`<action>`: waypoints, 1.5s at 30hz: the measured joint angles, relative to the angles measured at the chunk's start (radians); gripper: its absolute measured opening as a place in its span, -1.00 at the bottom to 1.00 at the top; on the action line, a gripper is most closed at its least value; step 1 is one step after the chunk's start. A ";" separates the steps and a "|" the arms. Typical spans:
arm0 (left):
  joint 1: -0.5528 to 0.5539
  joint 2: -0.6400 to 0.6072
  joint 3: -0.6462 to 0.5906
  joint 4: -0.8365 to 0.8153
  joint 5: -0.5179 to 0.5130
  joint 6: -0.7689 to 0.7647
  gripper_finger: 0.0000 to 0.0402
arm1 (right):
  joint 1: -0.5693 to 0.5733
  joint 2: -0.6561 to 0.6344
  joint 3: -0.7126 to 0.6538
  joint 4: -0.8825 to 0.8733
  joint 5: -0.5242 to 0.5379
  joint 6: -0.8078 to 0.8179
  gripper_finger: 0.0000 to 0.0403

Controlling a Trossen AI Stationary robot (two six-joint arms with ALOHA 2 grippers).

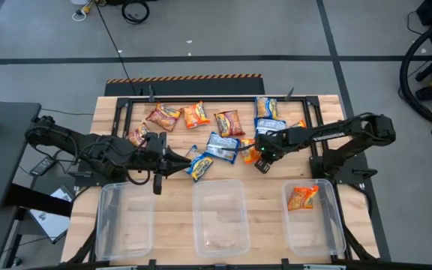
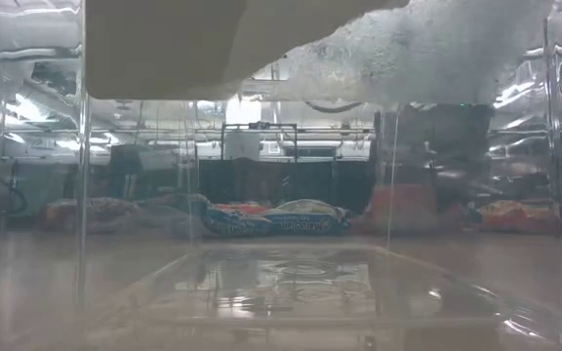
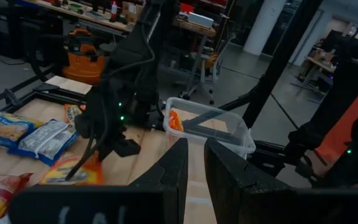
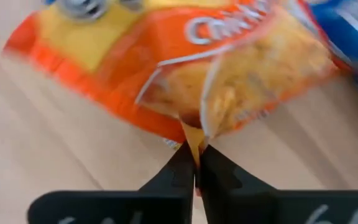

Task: Sort Maruchan noodles
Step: Put the bottom center orange noodle pack into the right transparent bin

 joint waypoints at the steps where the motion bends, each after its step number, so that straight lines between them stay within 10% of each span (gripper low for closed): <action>1: 0.000 0.000 0.000 0.001 0.000 0.000 -0.72 | -0.003 -0.011 0.000 -0.022 0.015 0.000 -0.83; 14: -0.001 0.000 0.000 0.003 -0.011 0.000 -0.72 | -0.014 -0.030 0.000 -0.023 -0.202 0.192 -0.03; 23: -0.002 0.000 0.000 0.003 -0.011 0.000 -0.72 | 0.072 -0.035 0.000 0.046 -0.187 0.552 0.08; 34: -0.002 0.000 0.000 -0.005 -0.011 0.048 -0.72 | 0.279 -0.056 0.035 0.107 0.161 -0.368 0.07; 45: -0.002 0.000 0.000 0.000 -0.011 0.026 -0.72 | 0.297 0.010 -0.058 0.252 0.172 -0.552 0.07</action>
